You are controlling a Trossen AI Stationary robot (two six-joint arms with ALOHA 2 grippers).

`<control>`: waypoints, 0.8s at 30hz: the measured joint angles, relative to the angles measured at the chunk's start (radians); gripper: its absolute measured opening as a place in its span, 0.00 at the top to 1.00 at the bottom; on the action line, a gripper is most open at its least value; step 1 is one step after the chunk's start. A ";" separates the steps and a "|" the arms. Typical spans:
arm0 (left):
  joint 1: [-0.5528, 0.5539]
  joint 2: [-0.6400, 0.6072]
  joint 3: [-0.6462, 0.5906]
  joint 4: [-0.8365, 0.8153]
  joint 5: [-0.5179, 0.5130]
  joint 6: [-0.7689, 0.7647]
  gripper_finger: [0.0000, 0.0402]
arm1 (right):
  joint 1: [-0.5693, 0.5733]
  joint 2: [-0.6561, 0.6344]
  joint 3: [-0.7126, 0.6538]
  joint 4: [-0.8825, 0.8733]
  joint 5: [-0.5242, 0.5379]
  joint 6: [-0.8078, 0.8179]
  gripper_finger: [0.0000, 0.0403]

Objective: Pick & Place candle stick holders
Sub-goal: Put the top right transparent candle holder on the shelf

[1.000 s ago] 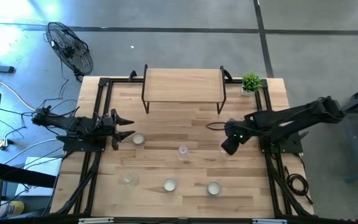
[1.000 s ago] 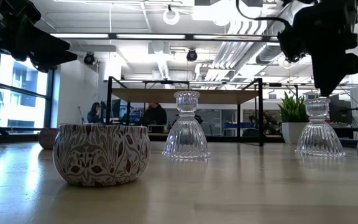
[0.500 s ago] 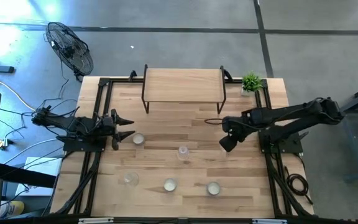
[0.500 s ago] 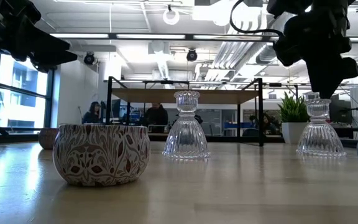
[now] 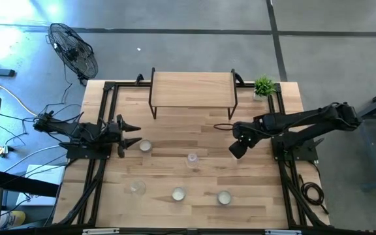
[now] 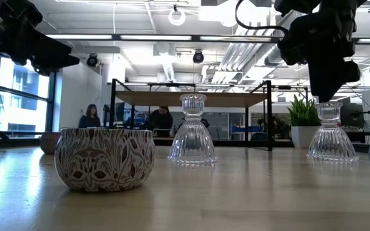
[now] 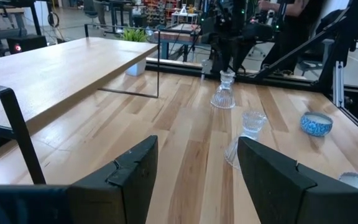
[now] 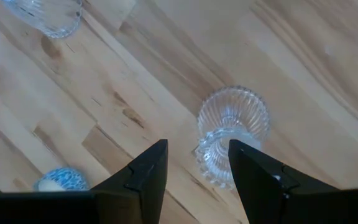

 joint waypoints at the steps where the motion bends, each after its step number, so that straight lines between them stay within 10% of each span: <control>1: 0.000 0.000 0.000 -0.001 0.000 0.000 0.46 | 0.000 0.000 0.000 0.000 0.003 0.000 0.59; 24: 0.000 0.000 0.000 -0.002 0.006 -0.003 0.46 | 0.024 0.021 0.000 0.005 -0.005 0.029 0.59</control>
